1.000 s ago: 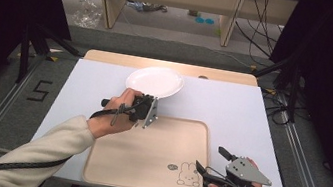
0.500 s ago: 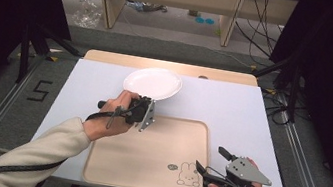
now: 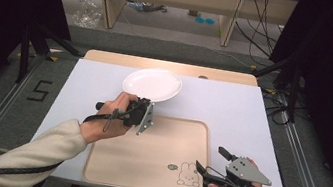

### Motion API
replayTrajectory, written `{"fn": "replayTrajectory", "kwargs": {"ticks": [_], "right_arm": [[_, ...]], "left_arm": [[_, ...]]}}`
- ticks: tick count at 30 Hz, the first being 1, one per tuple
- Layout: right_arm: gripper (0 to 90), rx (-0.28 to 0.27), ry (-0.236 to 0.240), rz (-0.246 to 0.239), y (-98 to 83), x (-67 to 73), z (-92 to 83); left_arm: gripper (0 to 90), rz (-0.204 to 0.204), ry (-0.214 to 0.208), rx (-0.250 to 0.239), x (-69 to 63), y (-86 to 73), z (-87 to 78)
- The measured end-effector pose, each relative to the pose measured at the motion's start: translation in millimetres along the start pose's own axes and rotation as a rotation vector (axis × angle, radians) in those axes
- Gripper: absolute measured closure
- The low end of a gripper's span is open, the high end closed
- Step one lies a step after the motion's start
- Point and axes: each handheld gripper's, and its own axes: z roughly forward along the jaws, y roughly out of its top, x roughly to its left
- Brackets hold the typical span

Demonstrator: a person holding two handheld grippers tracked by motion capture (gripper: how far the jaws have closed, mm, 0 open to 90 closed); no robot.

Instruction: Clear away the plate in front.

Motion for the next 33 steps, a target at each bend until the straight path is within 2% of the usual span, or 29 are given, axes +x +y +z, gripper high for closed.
{"fn": "replayTrajectory", "kwargs": {"ticks": [3,4,5,8,10,20,30,33], "right_arm": [[17.1,0.001,0.0,0.001,0.2,0.2,-0.2],[17.1,-0.011,-0.007,-0.015,0.1,-0.9,0.3],[17.1,0.0,0.0,0.0,0.1,0.2,-0.1],[17.1,-0.02,-0.004,-0.017,0.0,-1.2,0.7],[17.1,0.0,0.0,0.0,0.0,-0.1,0.0],[17.1,0.001,0.0,0.002,0.2,0.2,-0.2],[17.1,0.0,0.0,0.002,0.0,0.0,0.1],[17.1,0.0,0.0,0.001,-0.1,0.0,0.1]], "left_arm": [[87.1,0.0,-0.001,-0.01,-0.6,1.4,-2.2],[87.1,-0.006,0.001,-0.01,-1.4,1.7,-3.4],[87.1,-0.009,0.002,-0.012,-2.0,1.9,-4.1],[87.1,-0.003,0.002,-0.018,-2.8,2.9,-6.8],[87.1,-0.001,0.0,-0.015,-3.4,3.2,-9.3],[87.0,0.007,-0.001,-0.035,-10.1,4.7,-21.1],[87.0,0.031,-0.008,-0.039,-16.0,6.2,-32.5],[86.9,0.025,-0.011,-0.043,-17.7,6.3,-33.7]]}}
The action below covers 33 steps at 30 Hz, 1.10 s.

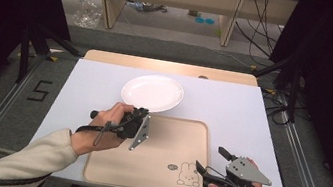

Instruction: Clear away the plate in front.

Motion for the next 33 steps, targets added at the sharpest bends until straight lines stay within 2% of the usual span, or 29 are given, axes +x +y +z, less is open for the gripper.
{"fn": "replayTrajectory", "kwargs": {"ticks": [23,33], "right_arm": [[17.1,0.0,0.0,0.001,0.1,0.2,0.0],[17.1,0.0,-0.001,0.001,0.2,0.1,0.1]], "left_arm": [[86.9,0.035,-0.016,-0.019,-17.4,3.6,-25.3],[86.7,0.048,-0.044,-0.038,-31.1,7.3,-35.5]]}}
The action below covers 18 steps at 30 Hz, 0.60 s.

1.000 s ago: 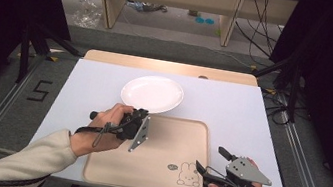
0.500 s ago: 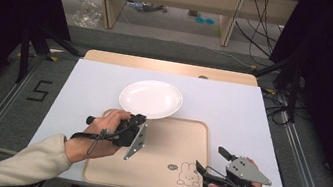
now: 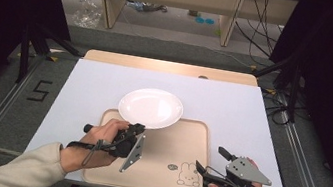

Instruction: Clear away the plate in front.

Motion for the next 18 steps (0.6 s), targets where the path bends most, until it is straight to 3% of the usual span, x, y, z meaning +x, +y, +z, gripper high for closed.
{"fn": "replayTrajectory", "kwargs": {"ticks": [10,18], "right_arm": [[17.1,0.001,0.0,0.0,0.1,0.2,0.0],[17.1,-0.005,-0.001,0.001,-0.1,0.2,0.4]], "left_arm": [[86.5,0.016,-0.025,-0.022,-13.4,5.7,-7.7],[86.5,0.025,-0.062,-0.017,-22.3,6.7,-4.7]]}}
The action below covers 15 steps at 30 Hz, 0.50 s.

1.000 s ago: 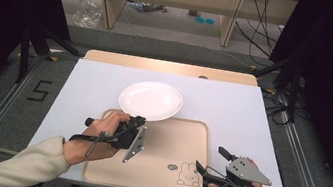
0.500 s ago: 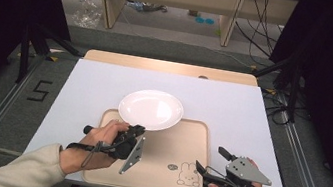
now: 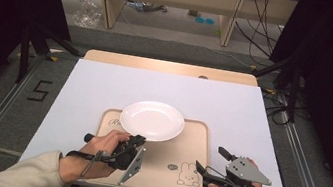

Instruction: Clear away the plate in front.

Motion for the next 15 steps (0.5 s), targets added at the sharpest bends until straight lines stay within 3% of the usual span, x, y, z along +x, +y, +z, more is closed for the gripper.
{"fn": "replayTrajectory", "kwargs": {"ticks": [10,15], "right_arm": [[17.1,-0.001,0.005,0.007,-0.1,0.3,0.5],[17.3,0.009,0.008,0.002,0.0,-0.5,0.0]], "left_arm": [[86.2,0.009,-0.046,-0.007,-10.3,2.0,1.7],[86.7,-0.006,-0.074,-0.002,-12.4,1.3,3.4]]}}
